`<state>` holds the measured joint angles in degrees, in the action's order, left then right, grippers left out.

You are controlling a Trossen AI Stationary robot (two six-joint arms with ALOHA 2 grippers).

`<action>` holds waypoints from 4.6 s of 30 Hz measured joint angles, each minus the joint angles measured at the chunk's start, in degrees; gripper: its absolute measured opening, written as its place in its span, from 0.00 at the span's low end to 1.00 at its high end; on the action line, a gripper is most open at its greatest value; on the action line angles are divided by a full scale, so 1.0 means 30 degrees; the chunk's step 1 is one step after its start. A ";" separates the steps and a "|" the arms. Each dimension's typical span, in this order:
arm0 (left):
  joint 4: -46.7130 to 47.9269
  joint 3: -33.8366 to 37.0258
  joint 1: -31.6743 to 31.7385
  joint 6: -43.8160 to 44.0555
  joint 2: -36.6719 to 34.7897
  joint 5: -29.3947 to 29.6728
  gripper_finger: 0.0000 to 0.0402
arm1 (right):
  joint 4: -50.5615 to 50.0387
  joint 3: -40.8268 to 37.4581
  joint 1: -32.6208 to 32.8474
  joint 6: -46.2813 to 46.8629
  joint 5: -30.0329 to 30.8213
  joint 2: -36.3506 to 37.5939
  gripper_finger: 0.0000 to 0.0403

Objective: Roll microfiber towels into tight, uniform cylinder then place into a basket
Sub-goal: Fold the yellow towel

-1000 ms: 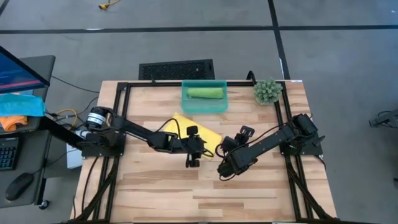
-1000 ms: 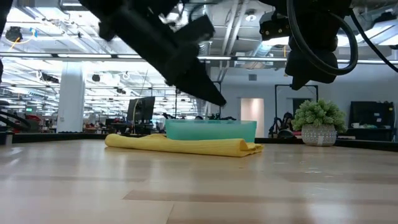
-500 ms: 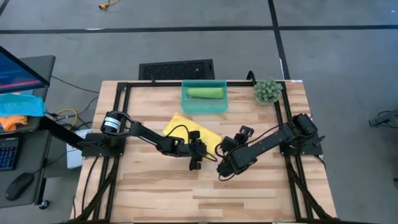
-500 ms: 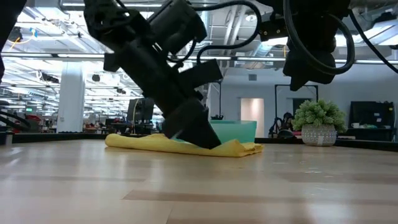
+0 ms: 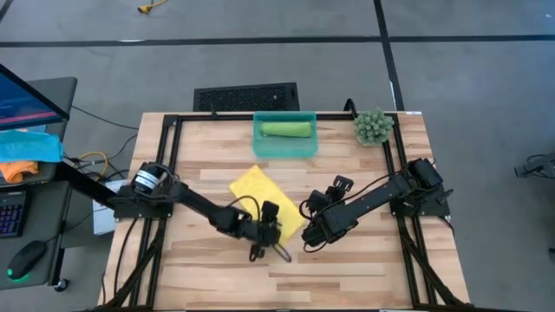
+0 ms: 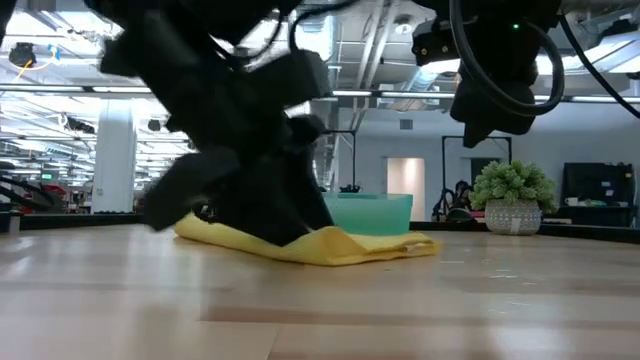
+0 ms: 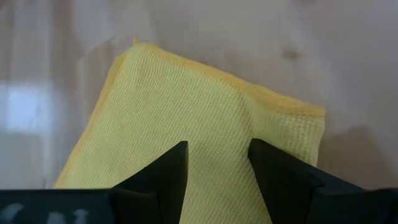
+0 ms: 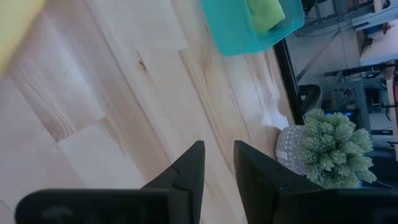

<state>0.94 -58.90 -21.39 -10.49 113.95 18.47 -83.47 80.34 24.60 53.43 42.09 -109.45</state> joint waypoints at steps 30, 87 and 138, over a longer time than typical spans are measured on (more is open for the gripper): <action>2.4286 -0.7248 -0.6320 1.1455 0.0262 0.7006 0.43 | 0.0775 0.0015 -0.0007 -0.0976 -0.0010 0.0000 0.27; 0.0119 0.2666 0.5167 0.5777 -0.2549 0.0279 0.00 | 0.3002 0.0015 -0.0874 -0.2960 -0.0226 -0.0015 0.27; 0.7951 0.2362 -0.4786 0.9947 -0.7373 0.0348 0.00 | 1.4870 0.0015 0.3126 -0.9160 -0.2714 -0.0160 0.28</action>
<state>24.80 -51.81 -35.75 19.35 91.83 19.52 -38.86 80.38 33.98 25.95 33.95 -109.93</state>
